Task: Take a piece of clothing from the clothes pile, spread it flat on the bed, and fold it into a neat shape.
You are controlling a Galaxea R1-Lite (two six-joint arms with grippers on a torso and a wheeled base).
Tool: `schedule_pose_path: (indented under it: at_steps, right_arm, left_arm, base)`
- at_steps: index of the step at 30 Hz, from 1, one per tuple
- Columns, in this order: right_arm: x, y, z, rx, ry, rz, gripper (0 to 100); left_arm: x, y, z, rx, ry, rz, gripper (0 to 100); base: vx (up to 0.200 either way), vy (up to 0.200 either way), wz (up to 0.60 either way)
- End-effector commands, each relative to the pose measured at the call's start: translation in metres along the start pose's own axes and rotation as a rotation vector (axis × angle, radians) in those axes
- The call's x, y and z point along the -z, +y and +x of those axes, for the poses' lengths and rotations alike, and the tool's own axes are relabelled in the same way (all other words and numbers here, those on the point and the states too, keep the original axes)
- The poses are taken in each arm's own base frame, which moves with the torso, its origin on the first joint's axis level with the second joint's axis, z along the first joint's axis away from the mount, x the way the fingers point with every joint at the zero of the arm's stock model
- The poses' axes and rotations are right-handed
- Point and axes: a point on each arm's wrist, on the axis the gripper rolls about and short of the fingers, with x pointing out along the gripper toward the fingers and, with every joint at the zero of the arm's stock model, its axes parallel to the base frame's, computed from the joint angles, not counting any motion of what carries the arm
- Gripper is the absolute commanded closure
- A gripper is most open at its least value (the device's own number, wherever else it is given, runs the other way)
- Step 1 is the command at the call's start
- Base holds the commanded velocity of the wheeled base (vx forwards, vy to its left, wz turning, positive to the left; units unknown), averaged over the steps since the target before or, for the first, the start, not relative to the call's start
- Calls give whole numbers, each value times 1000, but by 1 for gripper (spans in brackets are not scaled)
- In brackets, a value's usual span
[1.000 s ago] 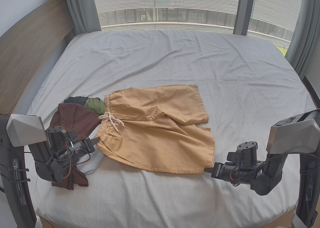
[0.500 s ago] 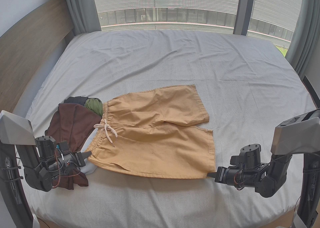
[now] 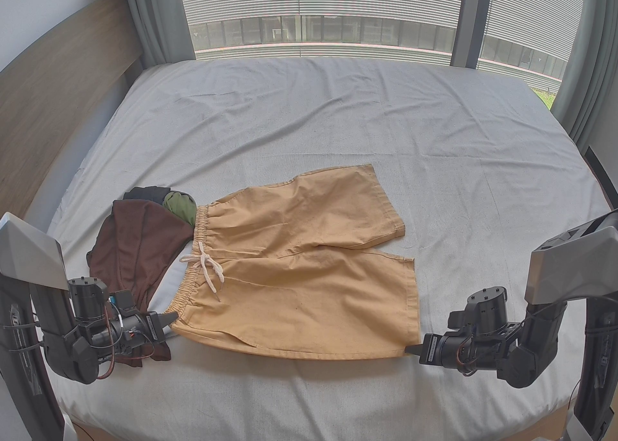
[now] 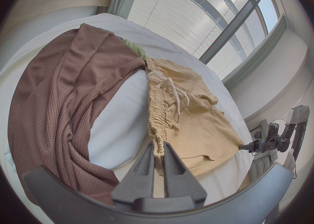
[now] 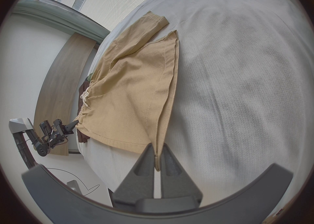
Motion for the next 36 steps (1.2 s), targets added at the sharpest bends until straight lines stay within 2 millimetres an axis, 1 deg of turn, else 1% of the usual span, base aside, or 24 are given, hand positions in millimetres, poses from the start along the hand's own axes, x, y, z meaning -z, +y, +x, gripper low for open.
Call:
schedule_pose_path:
  at_steps: [1, 13, 24, 32, 36]
  right_arm:
    - [3, 0, 0, 3, 12, -1, 100]
    - [9, -2, -7, 13, 27, -3, 100]
    - [11, -2, -7, 16, 34, -17, 100]
    - [16, -4, -14, 20, 40, -19, 100]
    - [19, -5, -17, 15, 31, -21, 100]
  left_arm:
    - [7, 1, -3, -7, 17, -8, 100]
    - [21, 4, 0, -8, 43, -2, 100]
    - [22, 5, 0, -10, 49, -5, 100]
    - [29, 2, -6, -15, 83, -21, 100]
    - [33, 0, -9, -12, 104, 3, 100]
  base:
    - [0, 0, 0]
    - [0, 0, 0]
    - [0, 0, 0]
    - [0, 0, 0]
    - [0, 0, 0]
